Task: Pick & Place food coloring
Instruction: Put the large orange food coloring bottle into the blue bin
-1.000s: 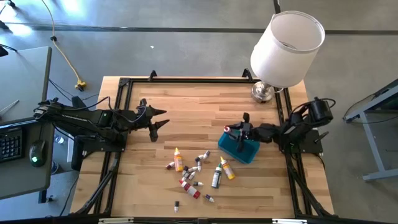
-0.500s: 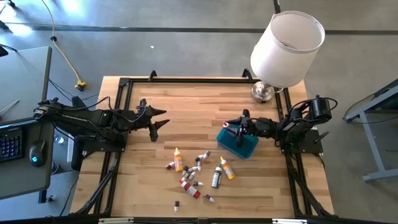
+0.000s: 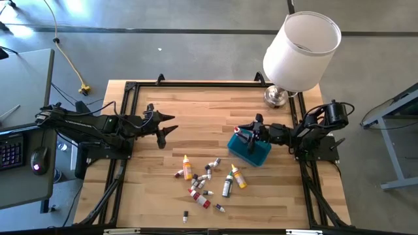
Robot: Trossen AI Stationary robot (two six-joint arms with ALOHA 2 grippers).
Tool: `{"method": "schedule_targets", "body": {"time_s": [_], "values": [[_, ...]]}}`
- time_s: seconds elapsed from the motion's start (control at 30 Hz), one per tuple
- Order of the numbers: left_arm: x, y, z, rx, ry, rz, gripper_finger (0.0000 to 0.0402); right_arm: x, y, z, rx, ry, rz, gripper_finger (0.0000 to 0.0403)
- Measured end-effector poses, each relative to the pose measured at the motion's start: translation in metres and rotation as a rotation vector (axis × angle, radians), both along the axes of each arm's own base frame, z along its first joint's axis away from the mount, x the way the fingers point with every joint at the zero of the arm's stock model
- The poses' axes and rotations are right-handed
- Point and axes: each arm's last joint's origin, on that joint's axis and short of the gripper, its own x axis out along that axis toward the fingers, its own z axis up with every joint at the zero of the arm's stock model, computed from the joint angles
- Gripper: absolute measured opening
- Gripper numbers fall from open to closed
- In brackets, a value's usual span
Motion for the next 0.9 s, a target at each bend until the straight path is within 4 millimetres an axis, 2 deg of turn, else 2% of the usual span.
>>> {"method": "schedule_targets", "body": {"time_s": [0.13, 0.23, 0.47, 0.63, 0.77, 0.9], "values": [[0.0, 0.0, 0.0, 0.0, 0.0, 0.0, 0.0198, 0.005, 0.0, -0.002, 0.007, 0.034, -0.006, 0.0135], [0.0, 0.0, 0.0, 0.0, 0.0, 0.0, 0.0198, 0.016, -0.001, -0.001, 0.0, 0.079, -0.006, 0.0128], [0.0, 0.0, 0.0, 0.0, 0.0, -0.001, 0.0198, 0.036, -0.003, 0.01, -0.114, 0.106, 0.02, 0.0116], [0.0, 0.0, 0.0, 0.0, 0.002, -0.002, 0.0198, 0.038, -0.003, 0.014, -0.089, 0.135, 0.017, 0.0115], [0.0, 0.0, 0.0, 0.0, 0.003, -0.002, 0.0198, 0.034, -0.001, 0.032, -0.089, 0.045, -0.009, 0.0115], [0.0, 0.0, -0.001, 0.001, 0.009, -0.003, 0.0198, 0.028, 0.002, 0.058, -0.122, -0.069, -0.031, 0.0114]]}}
